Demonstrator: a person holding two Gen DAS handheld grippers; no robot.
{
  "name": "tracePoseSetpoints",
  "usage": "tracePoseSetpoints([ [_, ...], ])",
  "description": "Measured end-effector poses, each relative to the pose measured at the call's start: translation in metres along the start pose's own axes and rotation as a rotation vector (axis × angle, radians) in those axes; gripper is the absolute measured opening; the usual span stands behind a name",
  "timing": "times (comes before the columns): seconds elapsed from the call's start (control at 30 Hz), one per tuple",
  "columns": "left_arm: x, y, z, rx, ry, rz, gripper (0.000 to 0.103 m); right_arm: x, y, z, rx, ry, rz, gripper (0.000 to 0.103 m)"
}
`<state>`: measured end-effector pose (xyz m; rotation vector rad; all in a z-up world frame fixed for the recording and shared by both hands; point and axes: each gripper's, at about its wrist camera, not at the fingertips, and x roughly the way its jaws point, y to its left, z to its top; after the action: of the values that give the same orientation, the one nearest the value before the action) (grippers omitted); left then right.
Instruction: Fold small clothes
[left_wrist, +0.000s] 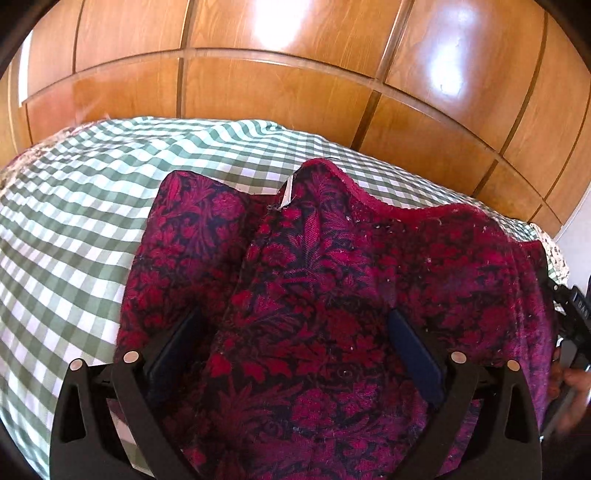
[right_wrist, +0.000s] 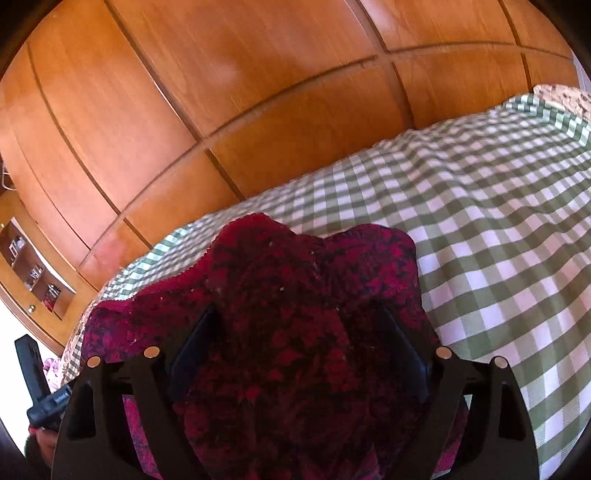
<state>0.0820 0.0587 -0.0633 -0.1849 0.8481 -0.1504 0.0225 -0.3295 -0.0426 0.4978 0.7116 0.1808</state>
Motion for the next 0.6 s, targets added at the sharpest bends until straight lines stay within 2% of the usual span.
tracePoseSetpoints([
  [0.13,-0.006,0.005,0.02,-0.077,0.007,0.045,0.099,-0.009,-0.007,-0.004,0.03,-0.023,0.023,0.063],
  [0.2,-0.009,0.007,0.03,-0.094,-0.014,0.059,0.099,-0.012,-0.01,-0.006,0.044,-0.037,0.039,0.06],
  [0.37,0.0,0.005,0.045,-0.057,-0.032,0.088,0.099,-0.013,-0.007,-0.003,0.045,-0.049,0.055,0.06],
  [0.6,0.023,-0.009,0.037,0.029,-0.034,0.092,0.099,-0.012,-0.009,-0.002,0.054,-0.044,0.082,0.061],
])
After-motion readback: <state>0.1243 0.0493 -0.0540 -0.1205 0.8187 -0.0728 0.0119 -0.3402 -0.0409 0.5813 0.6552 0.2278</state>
